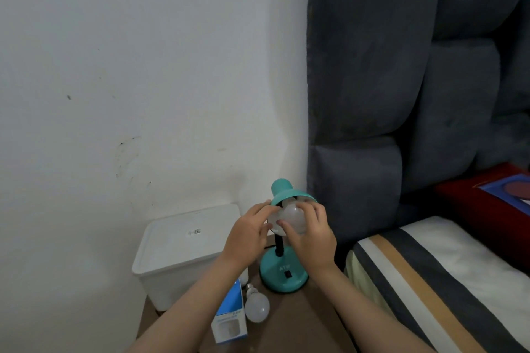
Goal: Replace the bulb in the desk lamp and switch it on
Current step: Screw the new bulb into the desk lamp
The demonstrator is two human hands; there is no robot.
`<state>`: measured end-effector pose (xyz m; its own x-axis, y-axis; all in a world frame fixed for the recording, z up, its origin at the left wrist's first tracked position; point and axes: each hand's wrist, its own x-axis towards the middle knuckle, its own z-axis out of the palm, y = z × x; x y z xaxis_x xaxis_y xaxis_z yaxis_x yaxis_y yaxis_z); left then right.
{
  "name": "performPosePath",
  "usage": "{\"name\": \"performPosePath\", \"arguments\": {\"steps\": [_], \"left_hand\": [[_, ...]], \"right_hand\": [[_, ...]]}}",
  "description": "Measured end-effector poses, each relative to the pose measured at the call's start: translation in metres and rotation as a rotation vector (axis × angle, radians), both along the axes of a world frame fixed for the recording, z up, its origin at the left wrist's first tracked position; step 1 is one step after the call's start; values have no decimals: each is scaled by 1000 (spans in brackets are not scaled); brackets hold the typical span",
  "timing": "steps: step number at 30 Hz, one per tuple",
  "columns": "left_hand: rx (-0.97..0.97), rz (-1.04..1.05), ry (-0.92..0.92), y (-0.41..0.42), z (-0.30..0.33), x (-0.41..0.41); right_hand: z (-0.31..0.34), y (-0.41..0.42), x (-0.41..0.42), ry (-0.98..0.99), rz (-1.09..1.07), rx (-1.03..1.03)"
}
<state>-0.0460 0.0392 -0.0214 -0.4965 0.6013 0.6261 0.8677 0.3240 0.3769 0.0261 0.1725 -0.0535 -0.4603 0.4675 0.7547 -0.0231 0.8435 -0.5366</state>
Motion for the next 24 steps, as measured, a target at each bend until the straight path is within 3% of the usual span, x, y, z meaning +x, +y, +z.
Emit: {"name": "performPosePath", "arguments": {"steps": [10,16,24], "left_hand": [[57,-8,-66,2,-1,4],[49,6,-85,4,-4,6],[74,24,-83,6,-6,9]], "right_hand": [[-9,-3,2,44,117,-131],[-8,-6,5,3,26,-423],[-16,-13,-1,157,76,-345]]}}
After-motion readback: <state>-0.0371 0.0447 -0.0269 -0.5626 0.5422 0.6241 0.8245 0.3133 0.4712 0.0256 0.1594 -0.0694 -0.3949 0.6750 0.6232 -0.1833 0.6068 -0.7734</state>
